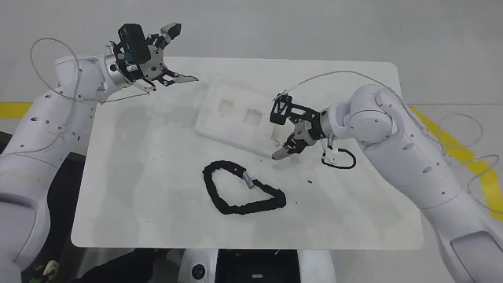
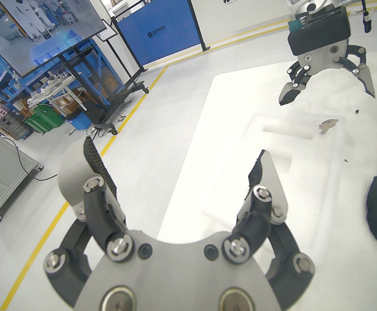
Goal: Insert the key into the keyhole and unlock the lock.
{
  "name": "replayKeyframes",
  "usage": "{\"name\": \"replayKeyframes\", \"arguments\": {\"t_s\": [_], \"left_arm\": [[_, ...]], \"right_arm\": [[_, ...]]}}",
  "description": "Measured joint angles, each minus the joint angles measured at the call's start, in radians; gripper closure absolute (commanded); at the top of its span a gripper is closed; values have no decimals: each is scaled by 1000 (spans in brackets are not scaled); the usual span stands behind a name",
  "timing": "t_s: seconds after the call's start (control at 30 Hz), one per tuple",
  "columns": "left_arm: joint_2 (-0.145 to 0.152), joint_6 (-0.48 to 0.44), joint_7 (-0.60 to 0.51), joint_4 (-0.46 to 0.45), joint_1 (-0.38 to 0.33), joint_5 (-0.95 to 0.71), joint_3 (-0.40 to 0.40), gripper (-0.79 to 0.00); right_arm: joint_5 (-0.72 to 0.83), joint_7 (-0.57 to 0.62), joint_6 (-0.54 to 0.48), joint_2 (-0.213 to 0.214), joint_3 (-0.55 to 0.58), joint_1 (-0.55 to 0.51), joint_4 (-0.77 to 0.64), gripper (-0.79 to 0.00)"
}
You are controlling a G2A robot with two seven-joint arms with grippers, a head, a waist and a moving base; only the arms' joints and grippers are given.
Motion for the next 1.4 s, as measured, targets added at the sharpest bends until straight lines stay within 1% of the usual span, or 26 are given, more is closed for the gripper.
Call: {"name": "replayKeyframes", "arguments": {"t_s": [0.07,0.23,0.4,0.5,0.63,0.67,0.7,0.77,0.8,0.87,1.0,1.17,1.33,1.4], "left_arm": [[0,0,0,0,0,0,0,-785],[0,0,0,0,0,0,0,-785],[0,0,0,0,0,0,0,-785],[0,0,0,0,0,0,0,-785],[0,0,0,0,0,0,0,-785],[0,0,0,0,0,0,0,-785],[0,0,0,0,0,0,0,-785],[0,0,0,0,0,0,0,-785],[0,0,0,0,0,0,0,-785],[0,0,0,0,0,0,0,-785],[0,0,0,0,0,0,0,-785],[0,0,0,0,0,0,0,-785],[0,0,0,0,0,0,0,-785],[0,0,0,0,0,0,0,-785]], "right_arm": [[1,9,49,0,-4,-8,-20,-785],[16,50,232,0,-3,-29,-87,-785],[-13,85,408,0,-11,-49,-148,-785],[-24,67,472,-1,-9,-67,-170,-785],[-37,41,517,1,-4,-96,-195,-785],[-40,35,526,1,-3,-102,-198,-770],[-43,27,538,1,-2,-110,-200,-714],[-46,12,555,1,2,-122,-200,-631],[-48,3,565,1,4,-129,-200,-570],[-53,-8,575,1,7,-137,-201,-493],[-64,-18,591,1,9,-150,-204,-391],[-91,-15,616,-3,1,-150,-203,-369],[-143,-11,664,-6,-7,-146,-210,-354],[-160,-7,682,-8,-9,-145,-213,-332]]}}
